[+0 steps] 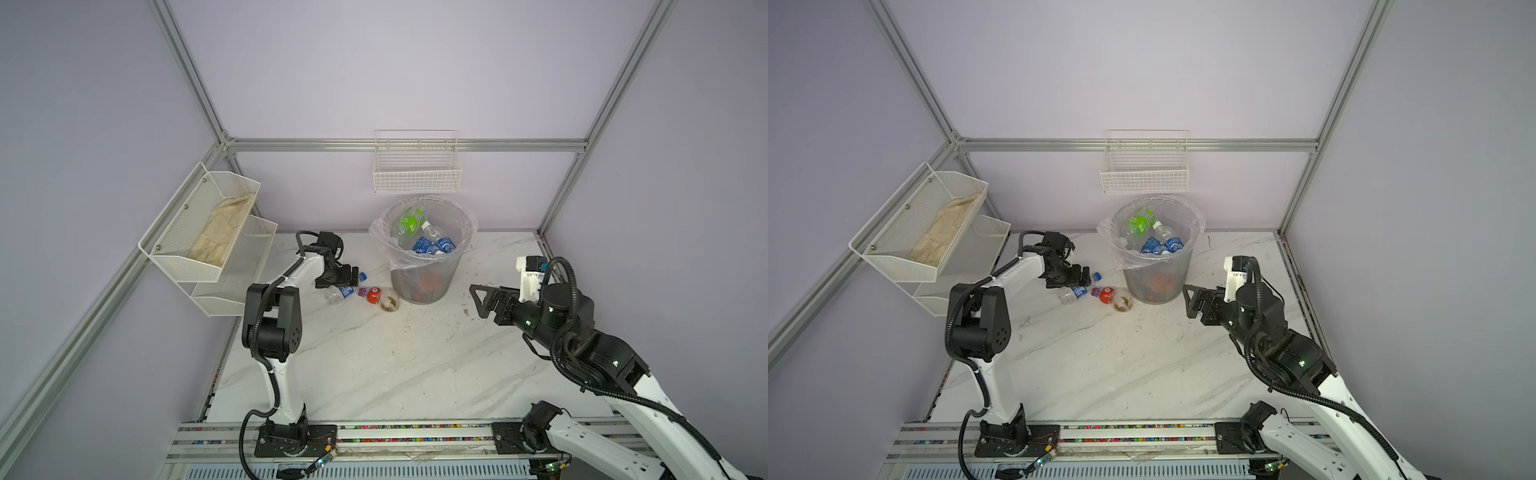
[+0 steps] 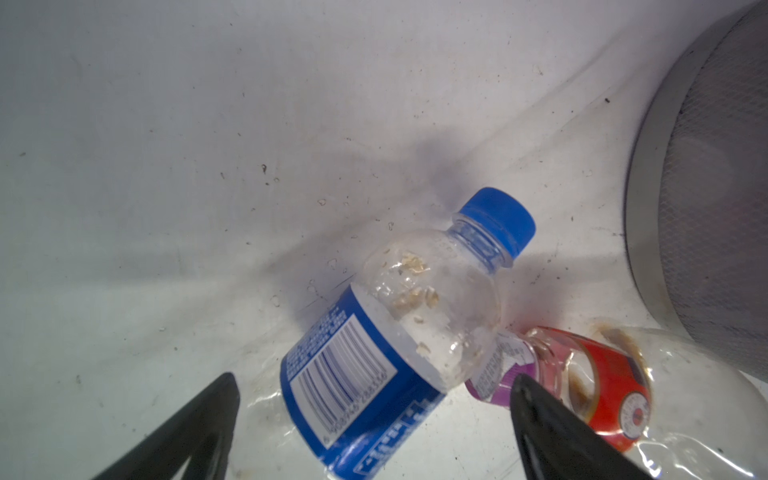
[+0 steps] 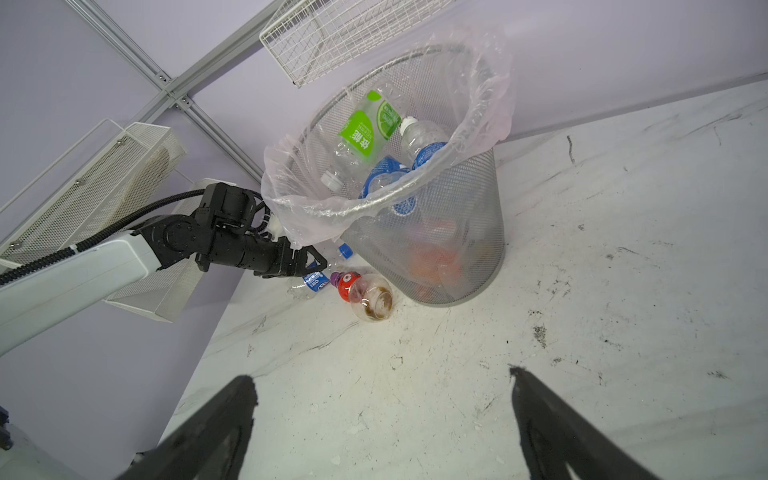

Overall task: Throw the plastic bottles in the bin
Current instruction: 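Lower the left gripper and close it on the blue-labelled bottle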

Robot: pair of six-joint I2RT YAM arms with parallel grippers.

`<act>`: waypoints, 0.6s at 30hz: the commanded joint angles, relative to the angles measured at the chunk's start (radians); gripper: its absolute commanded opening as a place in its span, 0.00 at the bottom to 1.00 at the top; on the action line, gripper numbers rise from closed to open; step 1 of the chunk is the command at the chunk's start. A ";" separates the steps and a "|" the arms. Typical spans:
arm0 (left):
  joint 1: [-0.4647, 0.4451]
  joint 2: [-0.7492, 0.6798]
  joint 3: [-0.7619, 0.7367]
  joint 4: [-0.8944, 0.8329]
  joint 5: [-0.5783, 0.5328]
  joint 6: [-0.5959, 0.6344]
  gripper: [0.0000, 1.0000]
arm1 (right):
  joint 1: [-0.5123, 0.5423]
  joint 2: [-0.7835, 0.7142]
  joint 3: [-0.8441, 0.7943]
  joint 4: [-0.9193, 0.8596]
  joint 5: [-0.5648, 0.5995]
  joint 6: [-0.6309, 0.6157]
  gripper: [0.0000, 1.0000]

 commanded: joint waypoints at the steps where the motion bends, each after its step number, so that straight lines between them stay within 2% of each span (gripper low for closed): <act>1: -0.017 -0.017 -0.018 -0.002 -0.036 0.014 1.00 | -0.004 -0.001 -0.005 -0.014 0.000 0.007 0.97; 9: -0.048 -0.010 -0.064 -0.043 -0.127 0.017 0.95 | -0.004 -0.007 -0.014 -0.004 -0.005 0.009 0.97; 13: -0.051 0.000 -0.071 -0.058 -0.131 0.017 0.90 | -0.004 -0.011 -0.017 -0.004 -0.005 0.012 0.97; 16: -0.052 0.005 -0.079 -0.060 -0.125 0.014 0.82 | -0.004 -0.016 -0.020 -0.008 -0.006 0.018 0.98; 18: -0.052 0.006 -0.085 -0.061 -0.125 0.014 0.74 | -0.004 -0.022 -0.021 -0.009 -0.003 0.021 0.97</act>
